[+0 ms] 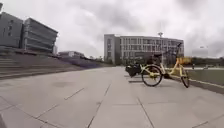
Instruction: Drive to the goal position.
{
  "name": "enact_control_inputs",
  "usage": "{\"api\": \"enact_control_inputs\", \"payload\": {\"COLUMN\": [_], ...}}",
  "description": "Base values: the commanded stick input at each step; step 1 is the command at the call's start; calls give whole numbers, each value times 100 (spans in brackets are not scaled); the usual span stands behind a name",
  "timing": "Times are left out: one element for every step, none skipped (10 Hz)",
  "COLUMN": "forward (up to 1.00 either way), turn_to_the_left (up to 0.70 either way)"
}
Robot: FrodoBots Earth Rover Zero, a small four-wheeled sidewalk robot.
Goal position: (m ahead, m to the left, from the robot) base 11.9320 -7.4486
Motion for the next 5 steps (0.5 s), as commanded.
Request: {"api": "enact_control_inputs", "payload": {"forward": [70, 70, 70, 70, 70], "turn_to_the_left": [0, 0, 0, 0, 0]}}
